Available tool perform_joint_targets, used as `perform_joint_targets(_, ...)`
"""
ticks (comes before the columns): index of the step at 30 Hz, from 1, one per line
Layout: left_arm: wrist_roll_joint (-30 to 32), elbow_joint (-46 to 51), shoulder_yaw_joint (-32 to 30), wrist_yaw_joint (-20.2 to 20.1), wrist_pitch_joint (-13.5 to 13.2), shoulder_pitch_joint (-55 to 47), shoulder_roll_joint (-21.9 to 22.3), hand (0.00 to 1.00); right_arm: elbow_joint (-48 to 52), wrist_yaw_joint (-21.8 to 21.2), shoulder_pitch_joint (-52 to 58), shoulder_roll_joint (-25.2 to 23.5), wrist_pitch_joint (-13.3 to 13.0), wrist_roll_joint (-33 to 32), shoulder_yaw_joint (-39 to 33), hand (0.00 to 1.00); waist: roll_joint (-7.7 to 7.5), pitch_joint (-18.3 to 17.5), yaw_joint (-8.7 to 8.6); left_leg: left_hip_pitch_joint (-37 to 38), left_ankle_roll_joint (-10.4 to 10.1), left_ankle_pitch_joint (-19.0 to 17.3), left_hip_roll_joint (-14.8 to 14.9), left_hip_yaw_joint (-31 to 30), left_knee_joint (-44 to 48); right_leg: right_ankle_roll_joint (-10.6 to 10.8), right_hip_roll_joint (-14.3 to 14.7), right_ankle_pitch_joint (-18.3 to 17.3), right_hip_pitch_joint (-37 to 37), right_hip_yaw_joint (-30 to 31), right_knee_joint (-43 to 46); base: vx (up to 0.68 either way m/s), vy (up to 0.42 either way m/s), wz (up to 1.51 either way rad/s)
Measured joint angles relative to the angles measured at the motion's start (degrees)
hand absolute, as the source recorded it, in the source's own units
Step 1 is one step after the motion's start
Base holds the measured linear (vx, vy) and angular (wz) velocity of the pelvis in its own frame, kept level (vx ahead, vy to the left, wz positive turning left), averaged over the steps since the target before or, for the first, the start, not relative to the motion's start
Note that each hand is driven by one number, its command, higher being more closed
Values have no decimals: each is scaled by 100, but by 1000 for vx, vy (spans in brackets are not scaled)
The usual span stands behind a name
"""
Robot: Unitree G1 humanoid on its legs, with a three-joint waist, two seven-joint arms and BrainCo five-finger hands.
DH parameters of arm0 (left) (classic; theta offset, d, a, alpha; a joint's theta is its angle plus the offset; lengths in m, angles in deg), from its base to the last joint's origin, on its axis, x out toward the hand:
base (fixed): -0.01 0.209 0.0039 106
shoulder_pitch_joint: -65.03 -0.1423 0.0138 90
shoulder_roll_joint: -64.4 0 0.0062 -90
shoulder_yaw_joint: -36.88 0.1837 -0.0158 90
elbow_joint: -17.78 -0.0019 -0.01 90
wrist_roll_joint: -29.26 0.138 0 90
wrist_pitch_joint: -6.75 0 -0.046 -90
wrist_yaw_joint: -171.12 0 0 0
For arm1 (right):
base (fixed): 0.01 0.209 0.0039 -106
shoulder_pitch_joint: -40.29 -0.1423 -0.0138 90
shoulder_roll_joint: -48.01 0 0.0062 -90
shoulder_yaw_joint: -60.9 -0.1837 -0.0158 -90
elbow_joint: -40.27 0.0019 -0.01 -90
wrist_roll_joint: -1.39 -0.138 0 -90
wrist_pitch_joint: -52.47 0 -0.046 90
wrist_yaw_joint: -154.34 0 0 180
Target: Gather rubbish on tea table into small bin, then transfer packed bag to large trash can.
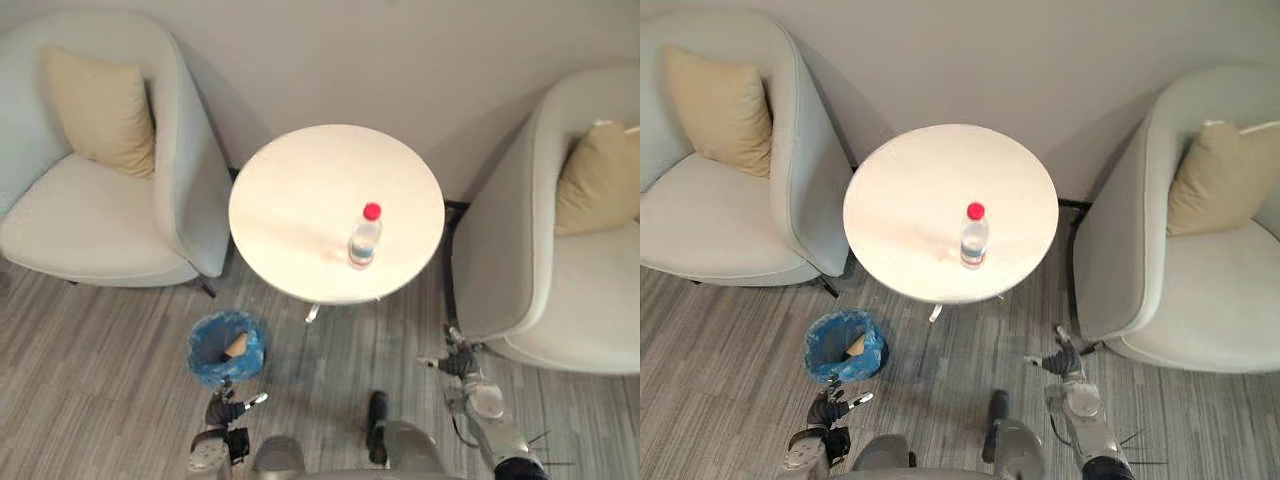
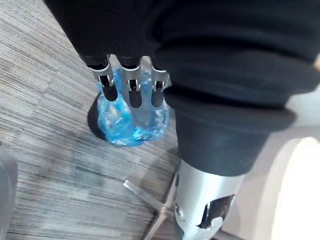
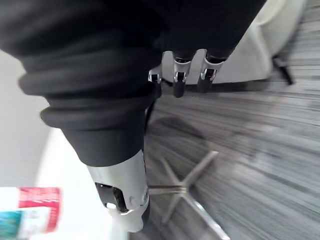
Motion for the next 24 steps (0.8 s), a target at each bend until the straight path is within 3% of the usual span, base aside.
perform_joint_targets(1,0,0,0,34,-8,-41,11,0,177,1,6,100,-42,1,6,0,163,-89,15,-137,76,764,67,-3,-364,149,103,-111,7,9,-17,163,81,-10)
perform_joint_targets(3,1,-103,-5,86,-1,-32,-108,0,352,-20,97,-165,-85,37,43,0,-57,-134,127,33,226,822,-185,72,-616,298,-75,-281,102,19,-120,146,75,1)
perform_joint_targets(5,15,-117,70,66,-1,-50,-133,0,393,-30,218,-309,-122,185,57,0,-194,-198,117,193,305,971,-388,80,-1007,347,-225,-314,111,19,-121,84,96,18)
perform_joint_targets(13,183,-399,147,43,-3,-131,-151,0,383,-4,-122,-438,-157,269,374,0,-196,-205,109,819,302,1380,-583,182,-1983,355,-245,-316,278,93,-240,9,21,-6)
perform_joint_targets(16,196,-444,177,35,-5,-178,-143,0,292,227,-453,-446,-157,435,464,0,-193,-206,110,880,287,1625,-556,143,-2355,355,-164,-315,202,68,-266,-30,-27,6)
perform_joint_targets(21,190,-480,289,-2,-16,-293,-143,0,-268,484,-1082,-444,-148,439,483,0,-113,-171,140,823,279,1644,-552,43,-2396,354,-149,-315,181,-1,-303,-39,-7,10)
perform_joint_targets(22,190,-480,315,-46,-21,-297,-144,0,-435,488,-1289,-443,-143,430,523,100,-74,-159,143,746,286,1656,-559,-3,-2397,358,-150,-312,163,-37,-319,0,7,13)
perform_joint_targets(24,182,-477,362,-57,-31,-284,-150,0,-652,509,-1553,-442,-134,382,524,100,-33,-137,151,651,291,1689,-566,-68,-2397,360,-153,-300,123,-145,-340,6,-2,17)
